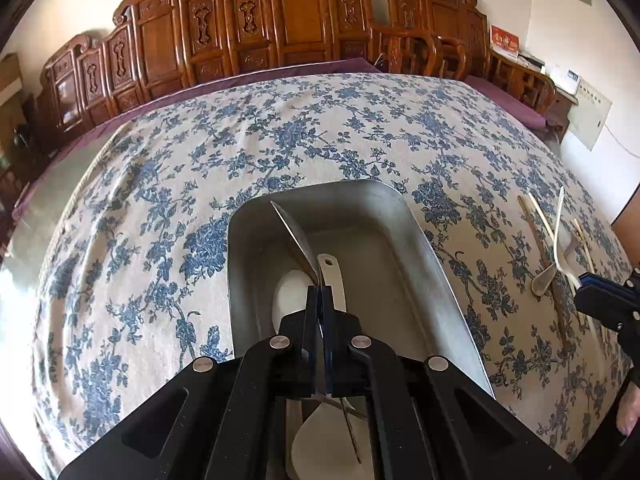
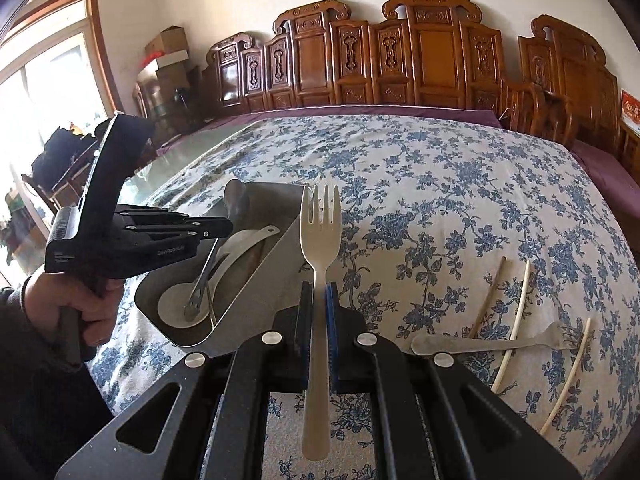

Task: Organize utensils
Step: 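Carry the metal spoon into the tray and open the left tool, then lower the white plastic fork into the tray and open the right tool, then grasp a bamboo chopstick with the right tool while the left tool grasps a metal fork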

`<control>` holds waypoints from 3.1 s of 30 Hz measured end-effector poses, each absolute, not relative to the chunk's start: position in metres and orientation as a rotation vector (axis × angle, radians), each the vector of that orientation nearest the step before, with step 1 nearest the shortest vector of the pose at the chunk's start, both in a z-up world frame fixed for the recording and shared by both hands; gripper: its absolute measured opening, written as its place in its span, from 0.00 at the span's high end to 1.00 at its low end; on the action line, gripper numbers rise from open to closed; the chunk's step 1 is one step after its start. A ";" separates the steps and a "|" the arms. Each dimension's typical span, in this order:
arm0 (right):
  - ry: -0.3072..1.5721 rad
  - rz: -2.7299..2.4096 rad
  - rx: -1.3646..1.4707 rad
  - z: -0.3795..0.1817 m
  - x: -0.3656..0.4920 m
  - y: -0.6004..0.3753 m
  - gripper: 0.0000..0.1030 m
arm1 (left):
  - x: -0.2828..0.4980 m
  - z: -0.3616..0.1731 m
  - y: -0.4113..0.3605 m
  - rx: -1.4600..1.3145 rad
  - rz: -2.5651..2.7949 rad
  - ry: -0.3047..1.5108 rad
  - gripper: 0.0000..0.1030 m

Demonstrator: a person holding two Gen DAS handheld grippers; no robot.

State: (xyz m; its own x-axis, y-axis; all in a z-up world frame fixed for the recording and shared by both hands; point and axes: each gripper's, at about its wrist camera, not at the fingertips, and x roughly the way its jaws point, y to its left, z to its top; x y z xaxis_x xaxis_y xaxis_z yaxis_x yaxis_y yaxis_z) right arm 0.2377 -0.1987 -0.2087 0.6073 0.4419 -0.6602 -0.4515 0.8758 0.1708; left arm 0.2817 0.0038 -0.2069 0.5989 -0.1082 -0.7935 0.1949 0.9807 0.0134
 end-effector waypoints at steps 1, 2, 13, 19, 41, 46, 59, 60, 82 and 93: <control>0.762 0.516 -0.014 -0.210 0.238 -0.198 0.92 | 0.282 -0.208 0.004 0.096 -0.179 0.913 0.99; 0.764 0.516 -0.015 -0.210 0.238 -0.197 0.92 | 0.281 -0.208 0.005 0.093 -0.180 0.913 0.99; 0.749 0.523 -0.038 -0.203 0.233 -0.188 0.92 | 0.257 -0.185 0.024 0.048 -0.158 0.856 0.86; 0.737 0.549 -0.021 -0.194 0.231 -0.177 0.92 | 0.239 -0.163 0.037 0.038 -0.127 0.802 0.86; 0.815 0.623 -0.016 -0.212 0.271 -0.070 0.92 | 0.228 -0.148 0.088 -0.010 -0.019 0.752 0.86; 0.854 0.591 -0.016 -0.226 0.284 -0.062 0.92 | 0.228 -0.150 0.092 -0.012 -0.016 0.756 0.86; 0.854 0.607 0.031 -0.229 0.292 -0.072 0.90 | 0.227 -0.151 0.086 -0.002 -0.032 0.752 0.86; 0.844 0.606 0.028 -0.226 0.290 -0.075 0.90 | 0.227 -0.151 0.085 -0.001 -0.032 0.752 0.86; 0.797 0.294 -0.088 -0.192 0.256 -0.252 0.78 | 0.217 -0.144 0.017 0.027 -0.198 0.731 0.86; 0.900 0.048 -0.047 -0.249 0.260 -0.336 0.78 | 0.209 -0.153 -0.025 0.062 -0.279 0.747 0.86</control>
State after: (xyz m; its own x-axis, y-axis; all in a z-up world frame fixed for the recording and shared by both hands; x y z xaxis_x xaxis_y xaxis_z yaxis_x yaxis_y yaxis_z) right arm 0.2599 -0.3362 -0.2485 0.6204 0.0220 -0.7840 -0.0614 0.9979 -0.0206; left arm 0.2089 -0.0249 -0.1534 0.6984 -0.2283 -0.6783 0.2724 0.9612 -0.0431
